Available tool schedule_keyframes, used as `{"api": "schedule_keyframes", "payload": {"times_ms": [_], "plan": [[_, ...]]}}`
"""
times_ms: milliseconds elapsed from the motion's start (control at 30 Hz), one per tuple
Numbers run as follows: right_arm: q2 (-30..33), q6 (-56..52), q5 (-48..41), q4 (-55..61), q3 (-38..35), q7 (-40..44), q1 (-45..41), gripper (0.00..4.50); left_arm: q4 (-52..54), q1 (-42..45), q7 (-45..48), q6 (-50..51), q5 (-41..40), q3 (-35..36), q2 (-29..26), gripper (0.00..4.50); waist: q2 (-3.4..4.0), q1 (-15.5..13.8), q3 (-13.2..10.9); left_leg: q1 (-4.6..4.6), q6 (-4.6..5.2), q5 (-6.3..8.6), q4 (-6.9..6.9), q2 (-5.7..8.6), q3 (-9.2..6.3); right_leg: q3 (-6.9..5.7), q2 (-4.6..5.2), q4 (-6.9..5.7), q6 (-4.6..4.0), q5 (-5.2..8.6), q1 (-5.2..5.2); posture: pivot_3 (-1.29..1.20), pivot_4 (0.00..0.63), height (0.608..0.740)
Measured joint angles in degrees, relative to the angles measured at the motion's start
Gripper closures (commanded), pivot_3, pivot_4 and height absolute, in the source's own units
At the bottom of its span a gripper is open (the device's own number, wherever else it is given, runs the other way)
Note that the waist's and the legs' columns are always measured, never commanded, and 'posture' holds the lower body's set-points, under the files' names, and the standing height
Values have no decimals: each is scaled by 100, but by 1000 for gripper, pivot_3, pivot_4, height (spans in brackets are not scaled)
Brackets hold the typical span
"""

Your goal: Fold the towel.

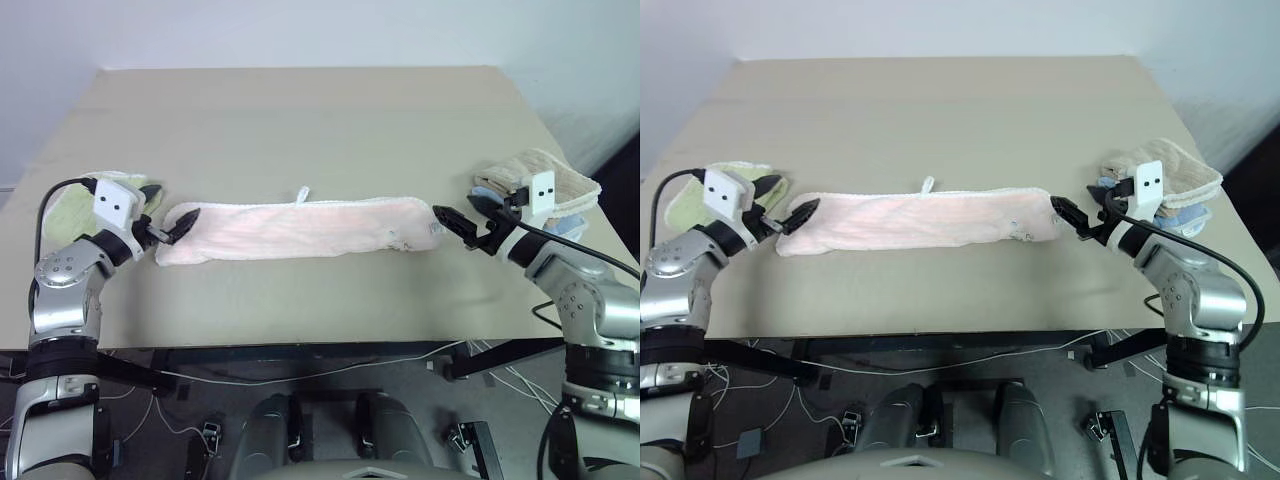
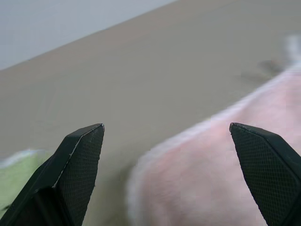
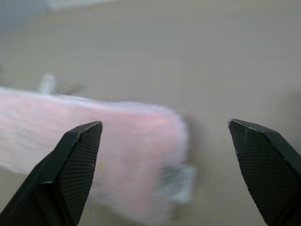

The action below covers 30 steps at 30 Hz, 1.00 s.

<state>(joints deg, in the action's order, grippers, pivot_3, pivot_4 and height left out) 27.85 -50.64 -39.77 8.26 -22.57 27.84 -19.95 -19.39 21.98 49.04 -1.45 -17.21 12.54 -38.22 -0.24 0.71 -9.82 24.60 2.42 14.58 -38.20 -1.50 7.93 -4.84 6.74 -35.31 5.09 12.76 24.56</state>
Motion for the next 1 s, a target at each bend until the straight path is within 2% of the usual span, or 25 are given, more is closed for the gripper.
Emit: {"api": "schedule_keyframes", "payload": {"times_ms": [133, 267, 367, 567, 800, 967, 1000], "plan": [[-520, -1147, -1234, 509, -611, -941, 153, 12, 515, -207, 502, 176, -252, -228, 107, 32, 0, -3, 0, 0, 1, 1, 1, 0, -2, 0, 2, 0, -1, 0, 0, 0, 150, 740], [-1211, -1845, -2359, 662, -1097, -2260, 338, 12, 1036, -360, 796, 428, -479, -443, 290, 32, -2, 7, 4, 0, 2, 2, 4, -1, -2, 1, 1, 1, -1, 0, 0, 0, 150, 740], [-1677, -1970, -3004, 597, -1162, -3257, 390, 12, 1244, -402, 854, 565, -503, -620, 449, 32, 0, 17, 4, 0, 15, 8, 4, 0, -1, 1, -5, 0, -1, 0, 1, 0, 150, 740], [-2126, -1524, -4001, 228, -1171, -4866, 358, 12, 1719, -610, 828, 857, -663, -770, 695, 32, 0, 10, 4, 0, 22, 12, 4, 1, 0, 1, -9, 1, 0, 0, -1, 0, 150, 740], [-2190, -839, -4404, -103, -900, -5550, 133, 12, 2082, -770, 779, 1057, -727, -958, 901, 32, 0, 37, 6, -3, 29, 16, 4, -4, 0, 2, -19, 1, 1, 1, -3, 0, 150, 740], [-2201, -302, -4350, -432, -772, -5599, -62, 12, 2183, -986, 797, 1196, -721, -1061, 906, 32, 0, 41, 9, -6, 30, 16, 4, -5, 0, 2, -19, 2, 1, 1, -6, 0, 150, 740], [-2201, -206, -4329, -488, -745, -5573, -85, 184, 2182, -1047, 805, 1201, -707, -1118, 907, 4, -1, 39, 10, -8, 30, 16, 4, -5, 0, 2, -19, 3, 1, 1, -8, 0, 150, 740]]}}
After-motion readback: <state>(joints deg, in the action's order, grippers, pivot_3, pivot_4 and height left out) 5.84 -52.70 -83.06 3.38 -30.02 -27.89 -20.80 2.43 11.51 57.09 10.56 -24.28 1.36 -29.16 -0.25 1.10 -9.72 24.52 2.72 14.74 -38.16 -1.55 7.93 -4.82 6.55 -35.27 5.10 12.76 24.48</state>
